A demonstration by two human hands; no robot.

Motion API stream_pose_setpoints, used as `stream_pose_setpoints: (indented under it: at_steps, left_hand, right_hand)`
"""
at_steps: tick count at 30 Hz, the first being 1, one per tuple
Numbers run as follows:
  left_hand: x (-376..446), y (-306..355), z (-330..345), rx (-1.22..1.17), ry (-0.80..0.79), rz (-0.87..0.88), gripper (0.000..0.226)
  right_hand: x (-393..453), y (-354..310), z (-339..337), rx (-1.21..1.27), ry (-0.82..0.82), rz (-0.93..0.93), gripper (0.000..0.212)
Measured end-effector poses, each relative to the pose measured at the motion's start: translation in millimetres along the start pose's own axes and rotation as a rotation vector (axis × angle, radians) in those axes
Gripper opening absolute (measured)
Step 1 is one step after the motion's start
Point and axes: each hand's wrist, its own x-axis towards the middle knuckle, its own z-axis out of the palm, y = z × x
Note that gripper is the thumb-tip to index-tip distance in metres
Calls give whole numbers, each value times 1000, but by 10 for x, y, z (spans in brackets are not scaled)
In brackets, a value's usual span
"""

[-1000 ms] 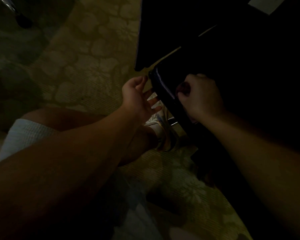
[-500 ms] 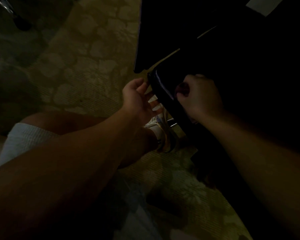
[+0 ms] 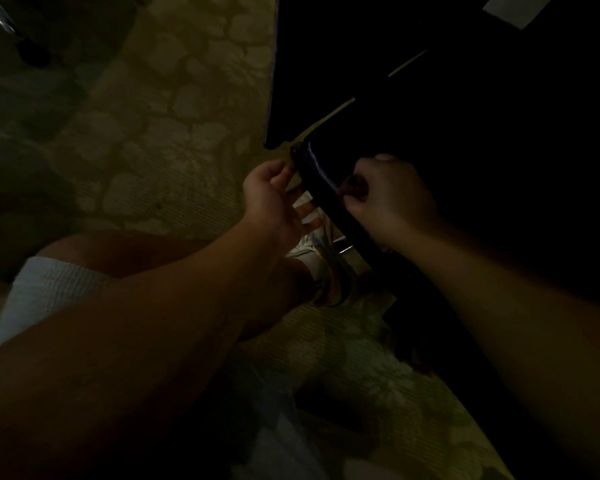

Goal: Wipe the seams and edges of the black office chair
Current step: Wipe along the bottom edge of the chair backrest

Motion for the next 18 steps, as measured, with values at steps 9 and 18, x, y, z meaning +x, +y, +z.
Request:
stream_pose_setpoints:
  at_steps: [9,18]
  left_hand:
    - [-10,-6,-9,8,-26,-2,43]
    - [-22,4,26,51,17,22,34]
  right_hand:
    - [27,24,-44,-22,24,14,22]
    - [57,-5,-50,-30,60,69,23]
